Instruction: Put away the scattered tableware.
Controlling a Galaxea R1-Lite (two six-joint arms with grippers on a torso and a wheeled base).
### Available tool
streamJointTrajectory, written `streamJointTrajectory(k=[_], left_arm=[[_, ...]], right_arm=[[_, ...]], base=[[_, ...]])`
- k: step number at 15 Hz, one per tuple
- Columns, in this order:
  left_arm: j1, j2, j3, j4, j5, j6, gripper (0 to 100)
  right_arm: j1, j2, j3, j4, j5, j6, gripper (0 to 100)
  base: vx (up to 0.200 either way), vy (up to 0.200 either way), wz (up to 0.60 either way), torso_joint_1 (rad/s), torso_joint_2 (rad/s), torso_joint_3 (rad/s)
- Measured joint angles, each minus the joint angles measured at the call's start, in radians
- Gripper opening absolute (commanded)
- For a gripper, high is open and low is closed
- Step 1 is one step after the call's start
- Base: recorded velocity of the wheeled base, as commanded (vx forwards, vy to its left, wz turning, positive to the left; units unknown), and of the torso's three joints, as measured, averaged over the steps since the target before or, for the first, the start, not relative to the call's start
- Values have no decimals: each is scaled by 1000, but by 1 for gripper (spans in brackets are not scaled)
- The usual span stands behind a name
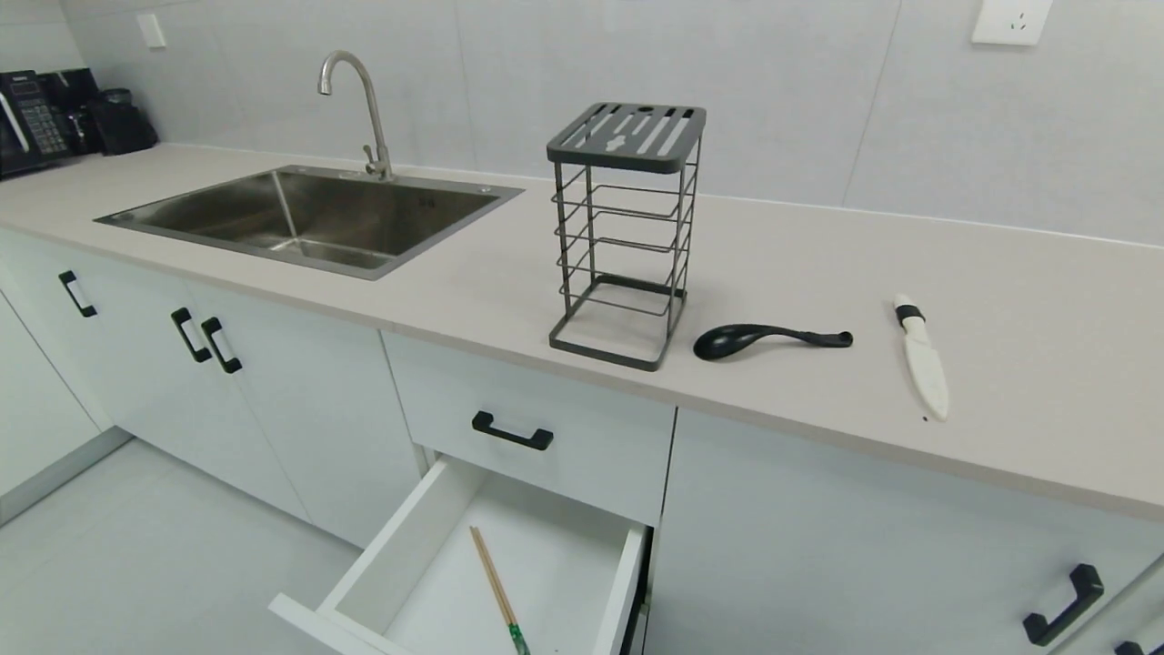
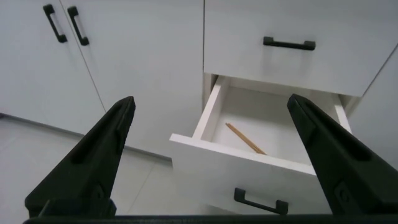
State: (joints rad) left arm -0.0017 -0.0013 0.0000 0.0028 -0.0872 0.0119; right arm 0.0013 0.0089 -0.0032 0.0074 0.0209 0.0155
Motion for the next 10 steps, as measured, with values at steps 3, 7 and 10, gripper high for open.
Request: streamJointTrajectory(k=[3, 7, 10], left_arm=[[0, 0, 0, -1, 0, 0, 100], [0, 0, 0, 0, 0, 0, 100], [0, 0, 0, 0, 0, 0, 100]], right_arm=[[0, 0, 0, 0, 0, 0, 100], [0, 0, 0, 0, 0, -2, 100], [0, 0, 0, 0, 0, -13, 100]], base=[[0, 0, 0, 168, -486, -221], [0, 0, 0, 366, -493, -238], [0, 0, 0, 282, -522, -247]])
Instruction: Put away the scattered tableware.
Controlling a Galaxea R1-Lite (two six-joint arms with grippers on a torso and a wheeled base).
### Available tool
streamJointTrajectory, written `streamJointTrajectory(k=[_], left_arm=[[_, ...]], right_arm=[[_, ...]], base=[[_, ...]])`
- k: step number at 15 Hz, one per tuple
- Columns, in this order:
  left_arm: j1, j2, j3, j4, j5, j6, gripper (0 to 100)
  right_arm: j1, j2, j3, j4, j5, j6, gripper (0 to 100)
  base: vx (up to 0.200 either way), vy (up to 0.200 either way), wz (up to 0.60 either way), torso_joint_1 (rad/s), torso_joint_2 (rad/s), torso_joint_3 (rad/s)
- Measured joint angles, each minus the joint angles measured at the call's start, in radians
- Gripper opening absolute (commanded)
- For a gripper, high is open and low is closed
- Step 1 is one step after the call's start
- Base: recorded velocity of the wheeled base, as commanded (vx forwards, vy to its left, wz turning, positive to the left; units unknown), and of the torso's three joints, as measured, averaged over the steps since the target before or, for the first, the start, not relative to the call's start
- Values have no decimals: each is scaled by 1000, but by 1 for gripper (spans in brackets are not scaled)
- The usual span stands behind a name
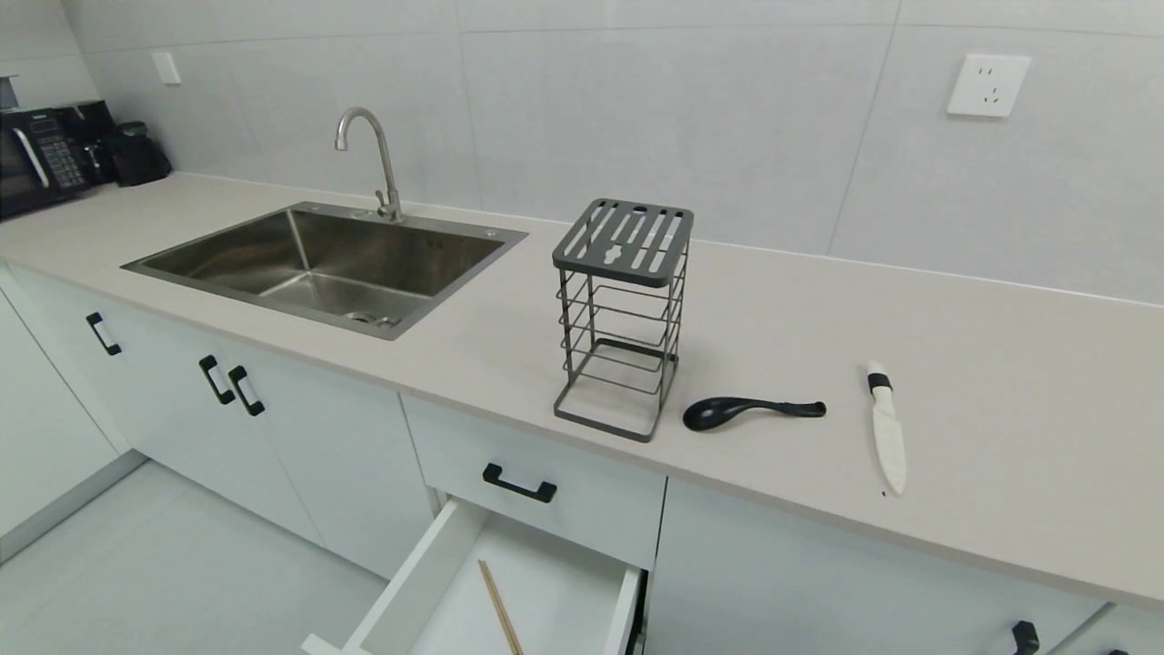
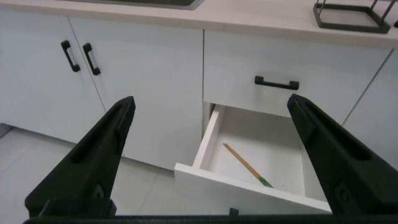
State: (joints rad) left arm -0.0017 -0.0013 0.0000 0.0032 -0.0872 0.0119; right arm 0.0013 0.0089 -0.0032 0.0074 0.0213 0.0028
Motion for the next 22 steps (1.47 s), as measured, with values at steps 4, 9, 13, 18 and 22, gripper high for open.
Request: streamJointTrajectory(k=[4, 9, 13, 18, 22], left_arm=[[0, 0, 0, 0, 0, 0, 100], [0, 0, 0, 0, 0, 0, 100], [0, 0, 0, 0, 0, 0, 100], [0, 0, 0, 0, 0, 0, 100], [0, 0, 0, 0, 0, 0, 100]], right_arm=[[0, 0, 0, -4, 8, -65, 100], [0, 0, 1, -5, 18, -59, 100], [-10, 35, -54, -280, 133, -98, 100], [26, 323, -216, -273, 357, -168, 100], [157, 623, -267, -325, 424, -212, 100]], base=[[0, 0, 0, 220, -410, -193], [0, 0, 0, 19, -36, -15], [0, 0, 0, 0, 0, 0], [0, 0, 0, 0, 0, 0], [0, 0, 0, 0, 0, 0]])
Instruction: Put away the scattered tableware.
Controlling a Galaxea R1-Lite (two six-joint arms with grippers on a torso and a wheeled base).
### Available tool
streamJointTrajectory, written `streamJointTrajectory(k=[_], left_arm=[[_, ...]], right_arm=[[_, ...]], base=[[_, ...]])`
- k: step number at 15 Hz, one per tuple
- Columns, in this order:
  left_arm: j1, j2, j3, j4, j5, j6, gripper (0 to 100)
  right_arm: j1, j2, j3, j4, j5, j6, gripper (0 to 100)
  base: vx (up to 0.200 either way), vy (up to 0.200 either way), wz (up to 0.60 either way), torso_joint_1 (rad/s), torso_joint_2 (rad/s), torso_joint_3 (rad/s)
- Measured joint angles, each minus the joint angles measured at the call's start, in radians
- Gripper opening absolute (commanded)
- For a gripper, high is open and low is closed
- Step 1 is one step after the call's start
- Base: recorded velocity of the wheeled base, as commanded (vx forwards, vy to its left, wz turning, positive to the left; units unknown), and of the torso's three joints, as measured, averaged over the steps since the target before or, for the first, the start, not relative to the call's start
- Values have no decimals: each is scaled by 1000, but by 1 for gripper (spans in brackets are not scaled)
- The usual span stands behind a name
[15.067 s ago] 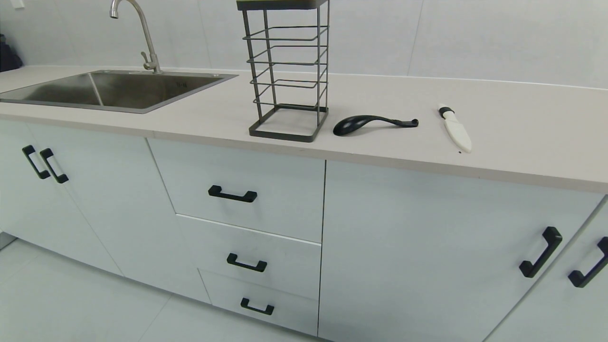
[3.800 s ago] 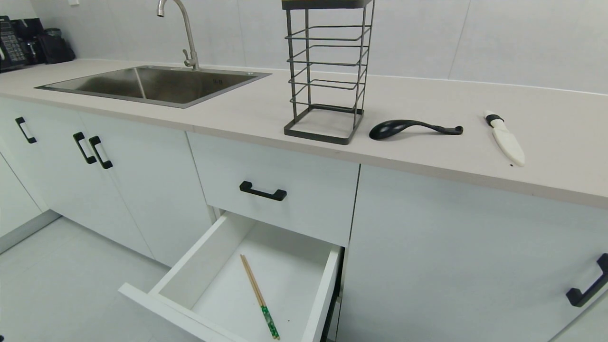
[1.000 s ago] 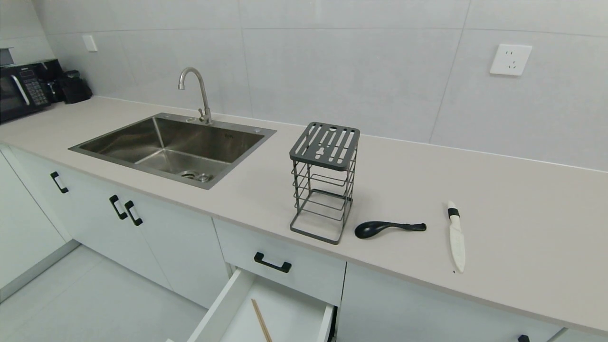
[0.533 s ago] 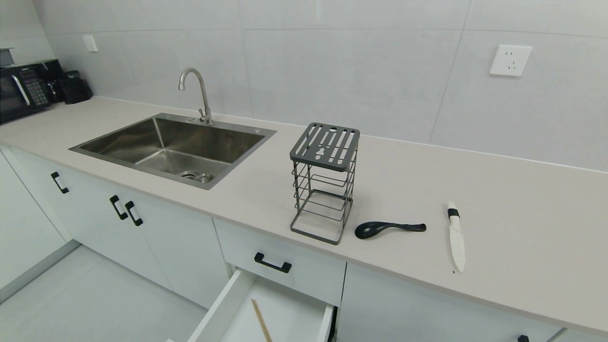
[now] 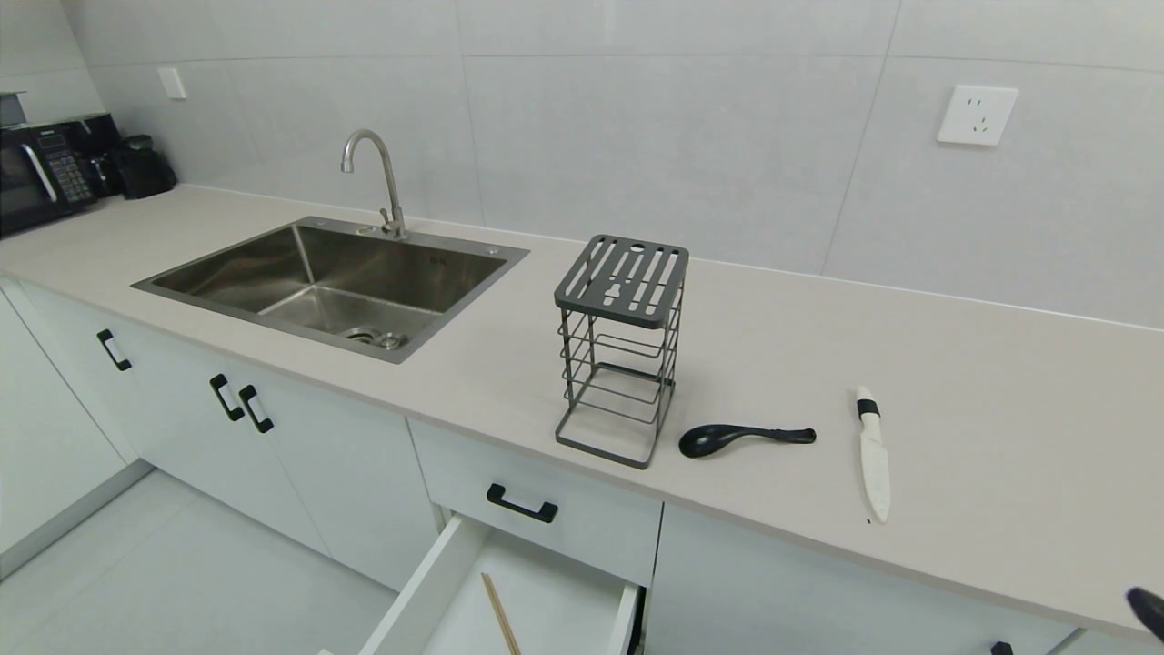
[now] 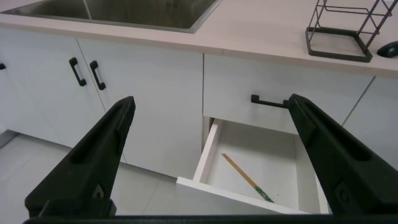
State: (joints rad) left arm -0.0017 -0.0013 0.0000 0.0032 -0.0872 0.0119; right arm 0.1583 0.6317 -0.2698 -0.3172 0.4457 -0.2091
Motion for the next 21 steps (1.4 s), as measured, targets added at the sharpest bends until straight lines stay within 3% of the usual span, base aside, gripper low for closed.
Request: streamJointTrajectory(k=[5, 13, 17, 21], left_arm=[[0, 0, 0, 0, 0, 0, 100], [0, 0, 0, 0, 0, 0, 100], [0, 0, 0, 0, 0, 0, 100], [0, 0, 0, 0, 0, 0, 100]], right_arm=[[88, 366, -18, -92, 4, -26, 100], [134, 924, -210, -265, 55, -111, 100], [122, 1102, -319, -316, 59, -133, 100], [22, 1232, -447, -314, 113, -288, 100]], base=[[0, 0, 0, 0, 0, 0], [0, 0, 0, 0, 0, 0], [0, 0, 0, 0, 0, 0], [0, 0, 0, 0, 0, 0]])
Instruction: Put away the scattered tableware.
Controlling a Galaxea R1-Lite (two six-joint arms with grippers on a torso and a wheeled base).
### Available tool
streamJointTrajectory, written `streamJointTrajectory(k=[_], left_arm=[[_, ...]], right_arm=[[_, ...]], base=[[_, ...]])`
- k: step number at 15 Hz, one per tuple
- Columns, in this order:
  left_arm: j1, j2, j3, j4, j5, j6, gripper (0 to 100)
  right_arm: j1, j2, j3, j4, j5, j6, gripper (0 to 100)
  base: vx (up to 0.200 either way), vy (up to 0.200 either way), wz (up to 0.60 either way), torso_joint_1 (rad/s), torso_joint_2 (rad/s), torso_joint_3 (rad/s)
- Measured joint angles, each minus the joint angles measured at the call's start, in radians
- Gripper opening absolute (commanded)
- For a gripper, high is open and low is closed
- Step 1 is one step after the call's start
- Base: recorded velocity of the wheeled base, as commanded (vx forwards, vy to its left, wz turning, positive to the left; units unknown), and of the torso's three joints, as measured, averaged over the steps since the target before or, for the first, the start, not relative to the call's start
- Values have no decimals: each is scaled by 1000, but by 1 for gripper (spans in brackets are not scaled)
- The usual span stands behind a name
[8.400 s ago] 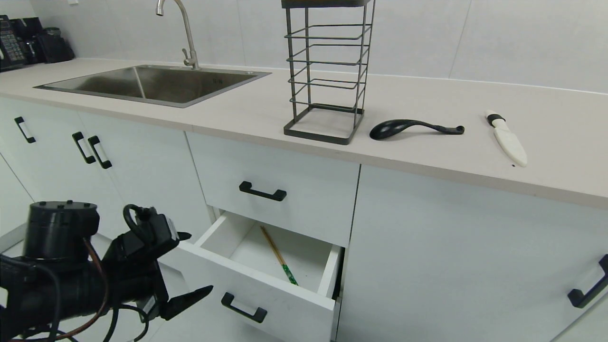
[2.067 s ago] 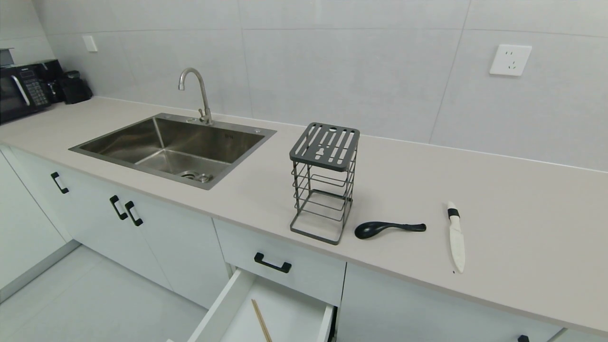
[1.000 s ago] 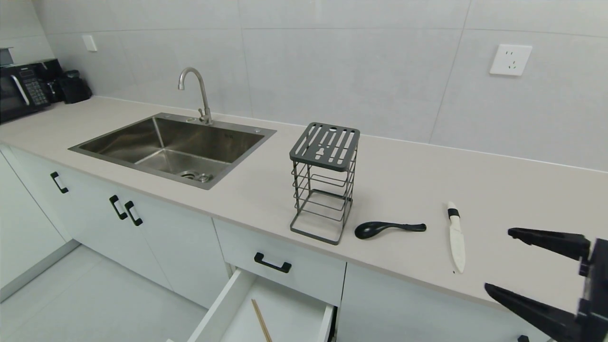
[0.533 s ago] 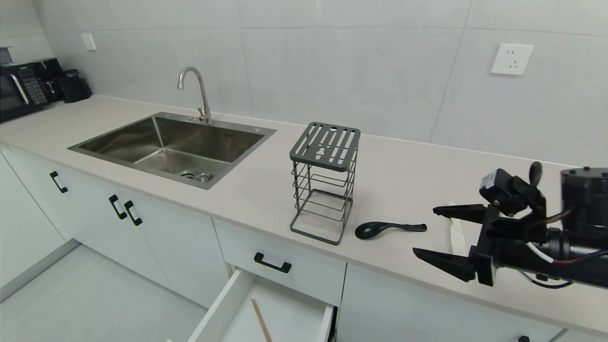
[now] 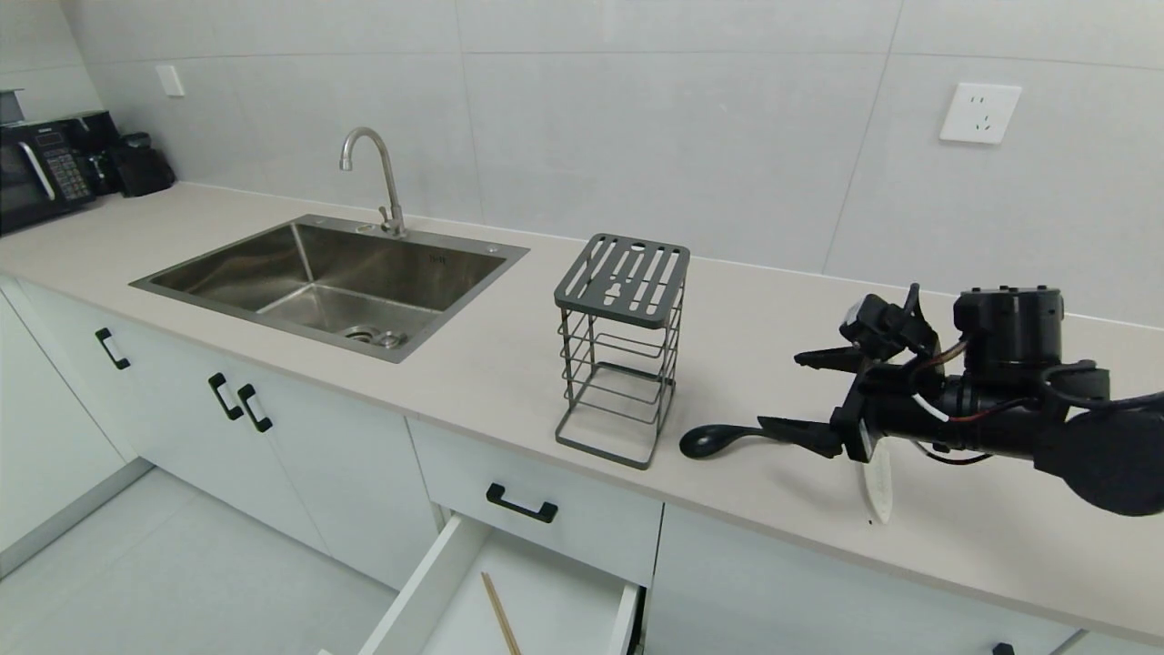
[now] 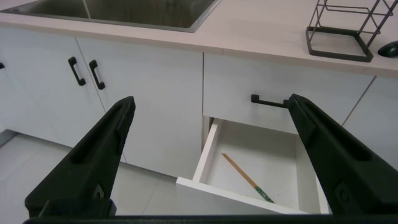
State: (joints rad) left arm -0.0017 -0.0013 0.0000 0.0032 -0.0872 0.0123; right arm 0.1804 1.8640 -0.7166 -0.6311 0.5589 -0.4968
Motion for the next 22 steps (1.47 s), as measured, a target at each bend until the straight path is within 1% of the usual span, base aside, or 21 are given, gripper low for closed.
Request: streamJointTrajectory(k=[2, 5, 7, 12, 15, 16, 22], left_arm=[[0, 0, 0, 0, 0, 0, 100], [0, 0, 0, 0, 0, 0, 100], [0, 0, 0, 0, 0, 0, 100], [0, 0, 0, 0, 0, 0, 100], [0, 0, 0, 0, 0, 0, 100], [0, 0, 0, 0, 0, 0, 100], [0, 0, 0, 0, 0, 0, 100]], right_arm=[[-36, 77, -34, 1, 40, -65, 100], [-48, 178, -83, 2, 71, -97, 100], [-43, 232, -112, 6, 111, -100, 100], [-24, 278, -133, 31, 116, -100, 100], [-2, 315, -171, 32, 149, -73, 100], [2, 325, -178, 31, 152, -61, 0], [0, 362, -184, 24, 149, -57, 0]], base=[[0, 0, 0, 0, 0, 0], [0, 0, 0, 0, 0, 0], [0, 0, 0, 0, 0, 0], [0, 0, 0, 0, 0, 0], [0, 0, 0, 0, 0, 0], [0, 0, 0, 0, 0, 0], [0, 0, 0, 0, 0, 0]])
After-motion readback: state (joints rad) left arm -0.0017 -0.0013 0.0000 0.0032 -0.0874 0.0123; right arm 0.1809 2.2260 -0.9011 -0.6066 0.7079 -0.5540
